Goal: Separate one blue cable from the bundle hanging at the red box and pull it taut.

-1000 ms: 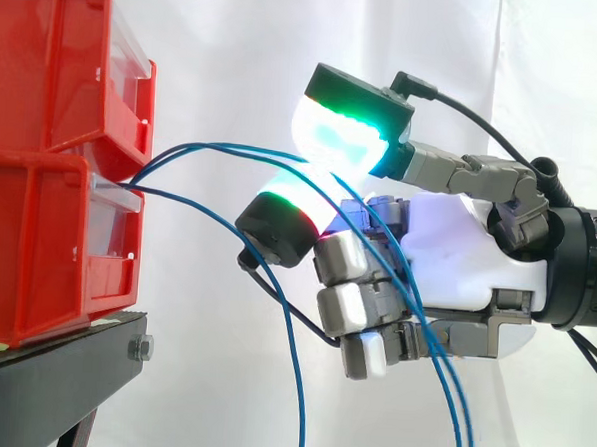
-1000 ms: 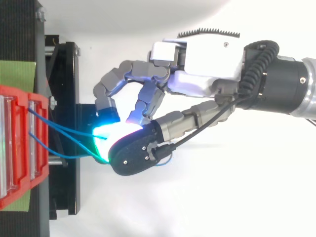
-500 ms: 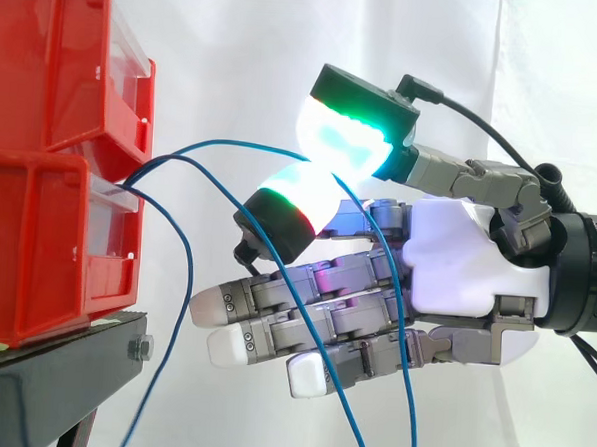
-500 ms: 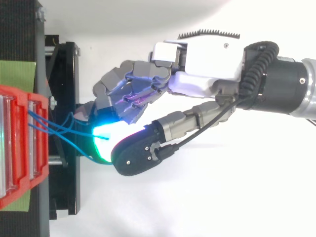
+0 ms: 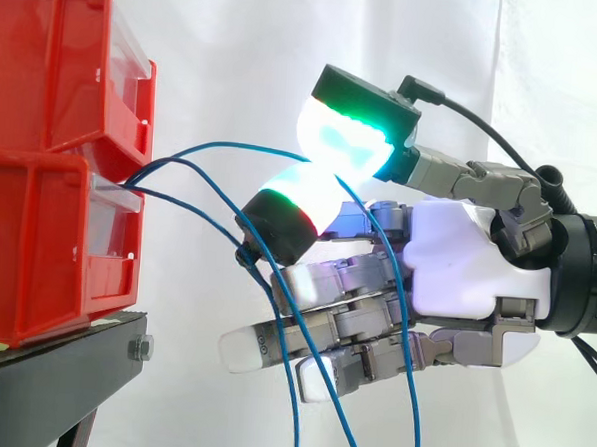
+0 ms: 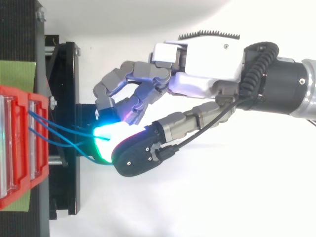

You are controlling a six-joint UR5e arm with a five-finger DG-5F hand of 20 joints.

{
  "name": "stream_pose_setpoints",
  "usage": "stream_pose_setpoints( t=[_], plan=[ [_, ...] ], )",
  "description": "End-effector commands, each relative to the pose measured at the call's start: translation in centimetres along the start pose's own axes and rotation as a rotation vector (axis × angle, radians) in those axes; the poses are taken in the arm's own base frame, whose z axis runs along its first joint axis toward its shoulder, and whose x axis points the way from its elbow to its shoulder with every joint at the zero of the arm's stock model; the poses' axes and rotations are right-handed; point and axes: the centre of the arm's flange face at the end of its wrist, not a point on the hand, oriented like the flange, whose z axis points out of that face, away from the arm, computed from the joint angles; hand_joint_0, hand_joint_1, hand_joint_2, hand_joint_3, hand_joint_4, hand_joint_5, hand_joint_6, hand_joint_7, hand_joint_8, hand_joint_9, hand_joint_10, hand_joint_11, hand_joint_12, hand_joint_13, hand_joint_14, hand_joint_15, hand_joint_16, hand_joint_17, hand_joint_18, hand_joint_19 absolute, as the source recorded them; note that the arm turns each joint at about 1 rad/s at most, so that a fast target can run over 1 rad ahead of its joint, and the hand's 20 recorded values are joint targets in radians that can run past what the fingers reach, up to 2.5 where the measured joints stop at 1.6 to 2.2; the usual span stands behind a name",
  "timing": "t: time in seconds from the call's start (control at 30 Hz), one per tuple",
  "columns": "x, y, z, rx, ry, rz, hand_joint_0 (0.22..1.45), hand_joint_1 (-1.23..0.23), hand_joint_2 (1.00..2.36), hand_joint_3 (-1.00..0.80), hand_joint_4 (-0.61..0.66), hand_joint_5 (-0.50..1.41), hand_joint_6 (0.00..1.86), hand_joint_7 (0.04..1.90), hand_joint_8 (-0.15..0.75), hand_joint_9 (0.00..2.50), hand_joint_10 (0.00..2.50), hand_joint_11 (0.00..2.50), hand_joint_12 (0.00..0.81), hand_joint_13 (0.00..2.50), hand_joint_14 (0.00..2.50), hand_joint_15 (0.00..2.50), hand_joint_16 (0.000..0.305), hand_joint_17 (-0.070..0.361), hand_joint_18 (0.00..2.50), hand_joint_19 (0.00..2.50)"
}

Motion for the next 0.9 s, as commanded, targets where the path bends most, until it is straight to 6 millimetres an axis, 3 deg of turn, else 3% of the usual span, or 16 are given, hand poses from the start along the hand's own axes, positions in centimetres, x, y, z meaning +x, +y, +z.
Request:
stream_pose_setpoints(
  t=[0.0,0.03,0.07,0.17,0.27,0.3,0.4,0.43,0.5,0.53,0.6,0.73,0.87],
  plan=[
    [0.1,0.0,0.0,0.001,0.004,-0.001,0.6,-0.74,1.01,-0.09,0.02,-0.11,0.91,1.13,0.42,0.98,0.15,1.02,0.372,0.69,0.01,0.39,0.051,0.114,0.76,0.5],
    [0.1,0.0,0.0,0.001,0.004,-0.002,0.6,-0.74,1.01,-0.09,0.02,-0.11,0.91,1.13,0.415,0.98,0.22,1.02,0.375,0.7,0.01,0.42,0.051,0.114,0.75,0.52],
    [0.1,-0.7,-0.4,0.013,0.006,-0.004,0.6,-0.74,1.01,-0.09,0.02,-0.12,0.91,1.13,0.413,0.97,0.51,0.94,0.382,0.71,0.01,0.49,0.051,0.115,0.74,0.55],
    [0.2,-2.1,-1.1,0.034,0.01,-0.008,0.6,-0.74,1.01,-0.1,0.02,-0.12,0.91,1.12,0.395,0.93,0.96,0.9,0.393,0.82,0.01,0.75,0.05,0.112,0.79,0.73],
    [0.3,-2.0,-0.9,0.012,0.012,-0.004,0.61,-0.74,1.01,-0.1,0.02,-0.12,0.91,1.11,0.383,0.88,1.32,0.81,0.403,0.95,0.0,1.06,0.049,0.111,0.9,0.96],
    [0.4,-1.9,-0.8,0.006,0.012,-0.001,0.61,-0.74,1.01,-0.1,0.02,-0.12,0.92,1.11,0.379,0.88,1.31,0.81,0.398,0.96,0.0,1.09,0.049,0.11,0.9,0.99],
    [0.4,-1.9,-0.9,0.006,0.012,-0.001,0.62,-0.74,1.01,-0.11,0.02,-0.12,0.92,1.1,0.365,0.84,1.5,0.78,0.38,0.87,0.72,0.9,0.045,0.101,0.99,1.23],
    [0.4,-1.9,-0.8,0.004,0.013,-0.001,0.62,-0.74,1.01,-0.11,0.03,-0.12,0.92,1.1,0.366,0.83,1.57,0.75,0.37,0.86,0.81,0.88,0.044,0.1,0.99,1.24],
    [0.3,-1.9,-0.9,0.006,0.012,-0.001,0.62,-0.73,1.01,-0.11,0.03,-0.12,0.92,1.1,0.369,0.82,1.65,0.71,0.366,0.81,1.25,0.76,0.041,0.093,1.06,1.46],
    [0.4,-1.9,-0.9,0.006,0.012,-0.001,0.62,-0.74,1.01,-0.11,0.03,-0.12,0.92,1.11,0.361,0.81,1.66,0.71,0.361,0.8,1.3,0.75,0.041,0.092,1.07,1.5],
    [0.4,-2.0,-0.9,0.007,0.014,0.0,0.62,-0.74,1.01,-0.11,0.04,-0.12,0.91,1.11,0.367,0.8,1.69,0.69,0.362,0.75,1.74,0.64,0.037,0.084,1.11,1.65],
    [0.3,-2.0,-0.9,0.009,0.012,-0.002,0.63,-0.74,1.02,-0.11,0.03,-0.13,0.91,1.11,0.353,0.79,1.71,0.69,0.361,0.71,2.1,0.6,0.035,0.079,1.07,1.62],
    [0.4,-1.9,-0.8,0.004,0.013,-0.003,0.63,-0.74,1.02,-0.12,0.03,-0.13,0.91,1.1,0.35,0.78,1.72,0.68,0.357,0.69,2.15,0.61,0.036,0.081,1.06,1.59]
  ],
)
